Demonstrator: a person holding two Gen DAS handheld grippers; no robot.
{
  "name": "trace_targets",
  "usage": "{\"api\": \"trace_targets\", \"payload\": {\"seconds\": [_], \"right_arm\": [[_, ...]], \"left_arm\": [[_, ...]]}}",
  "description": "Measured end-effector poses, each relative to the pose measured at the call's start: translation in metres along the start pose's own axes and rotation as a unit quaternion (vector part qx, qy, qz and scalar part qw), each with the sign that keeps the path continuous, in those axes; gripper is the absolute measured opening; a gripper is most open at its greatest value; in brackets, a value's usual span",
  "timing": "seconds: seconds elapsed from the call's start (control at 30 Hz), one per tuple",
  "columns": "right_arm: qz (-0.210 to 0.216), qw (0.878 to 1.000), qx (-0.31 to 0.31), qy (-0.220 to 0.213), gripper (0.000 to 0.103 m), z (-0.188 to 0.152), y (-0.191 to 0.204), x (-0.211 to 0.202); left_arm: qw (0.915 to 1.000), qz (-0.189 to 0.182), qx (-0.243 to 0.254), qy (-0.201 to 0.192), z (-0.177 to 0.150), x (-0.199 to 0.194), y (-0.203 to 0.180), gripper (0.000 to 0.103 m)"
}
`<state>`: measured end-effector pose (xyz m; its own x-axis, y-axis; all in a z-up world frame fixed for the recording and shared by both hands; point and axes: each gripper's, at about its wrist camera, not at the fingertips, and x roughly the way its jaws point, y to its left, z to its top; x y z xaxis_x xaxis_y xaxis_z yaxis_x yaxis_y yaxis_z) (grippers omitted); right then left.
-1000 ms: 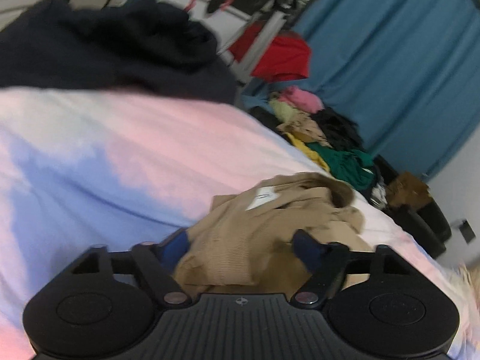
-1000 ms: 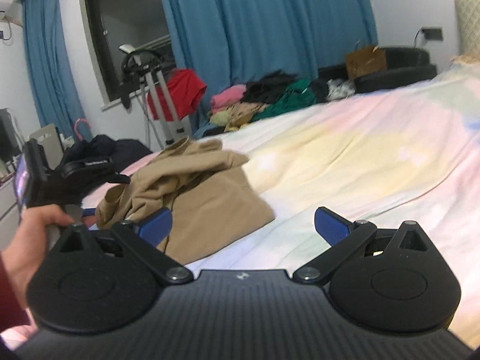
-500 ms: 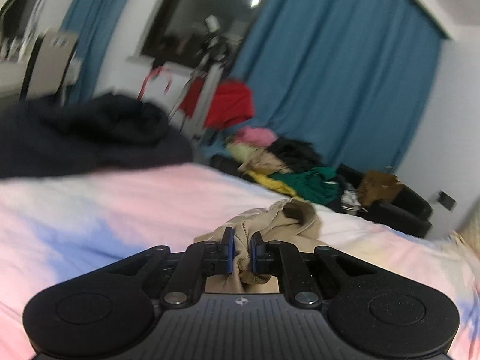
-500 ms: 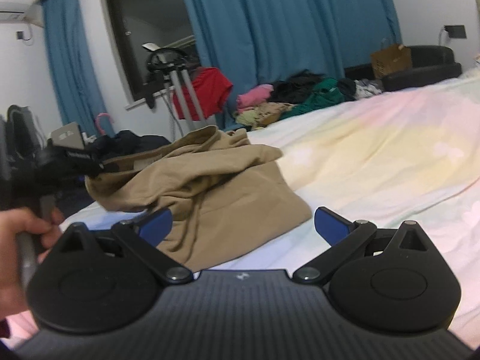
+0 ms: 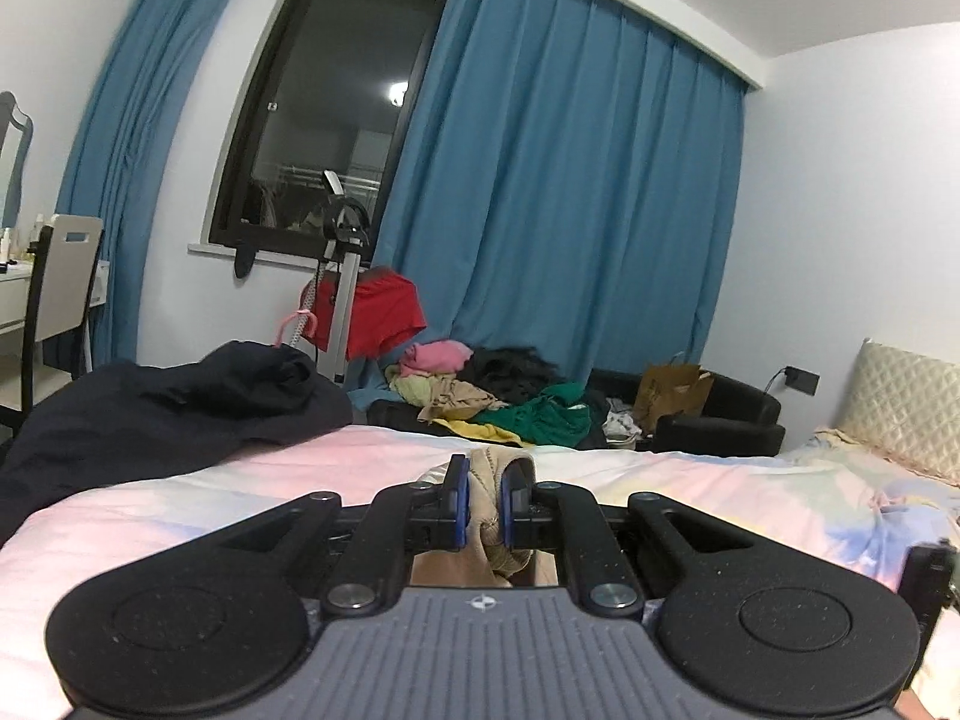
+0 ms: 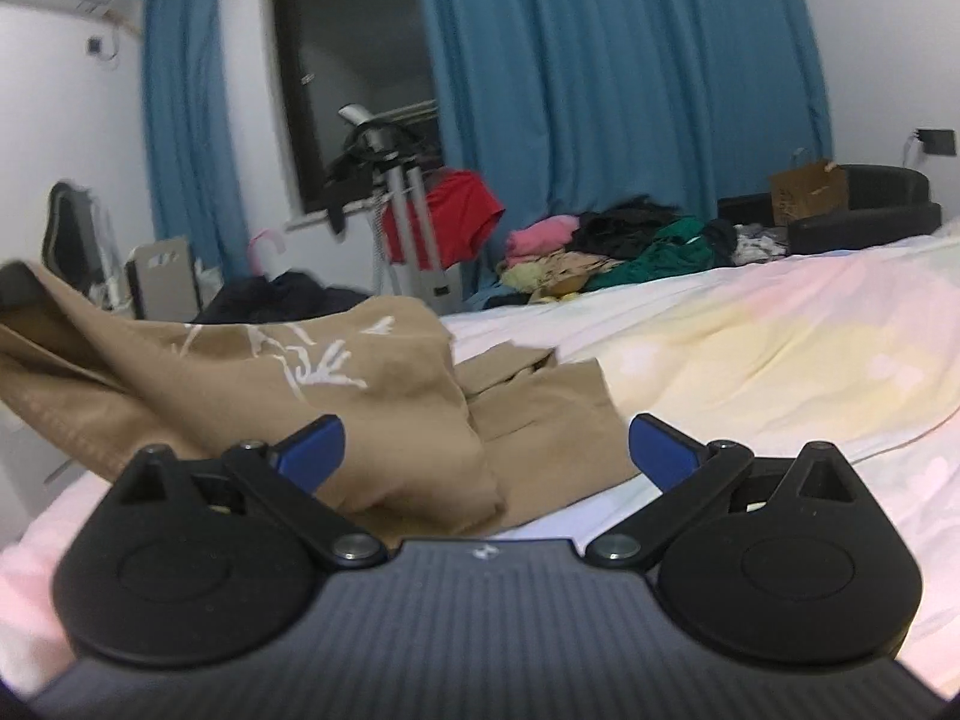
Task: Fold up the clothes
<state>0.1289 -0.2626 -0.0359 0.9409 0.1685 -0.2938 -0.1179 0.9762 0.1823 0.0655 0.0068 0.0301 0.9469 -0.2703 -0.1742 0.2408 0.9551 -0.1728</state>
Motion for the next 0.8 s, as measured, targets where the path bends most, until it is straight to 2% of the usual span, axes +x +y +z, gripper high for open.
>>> {"api": "trace_targets", "payload": {"seconds": [0.2, 0.3, 0.43, 0.57, 0.73, 0.8], "right_arm": [[0.051, 0.996, -0.026, 0.063, 0.103, -0.028, 0.039, -0.004], [0.061, 0.994, -0.045, 0.082, 0.103, -0.041, 0.063, 0.004], [0.053, 0.995, -0.018, 0.076, 0.103, -0.041, 0.072, 0.021], [0.076, 0.995, 0.007, 0.061, 0.103, -0.034, 0.073, 0.032], [0.138, 0.987, -0.046, 0.063, 0.103, -0.041, 0.097, 0.038], [0.143, 0.986, -0.070, 0.058, 0.103, -0.044, 0.108, 0.038]], "left_arm": [[0.9998, -0.003, -0.019, -0.007, -0.017, -0.029, 0.012, 0.011], [0.9996, -0.005, -0.026, -0.005, -0.022, -0.037, 0.019, 0.011], [0.9993, 0.000, -0.037, 0.011, -0.030, -0.037, 0.033, 0.011], [0.9988, -0.001, -0.040, 0.029, -0.038, -0.023, 0.040, 0.012], [0.9981, -0.008, -0.041, 0.046, -0.046, 0.000, 0.045, 0.012], [0.9979, -0.013, -0.041, 0.048, -0.048, 0.005, 0.045, 0.012]]}}
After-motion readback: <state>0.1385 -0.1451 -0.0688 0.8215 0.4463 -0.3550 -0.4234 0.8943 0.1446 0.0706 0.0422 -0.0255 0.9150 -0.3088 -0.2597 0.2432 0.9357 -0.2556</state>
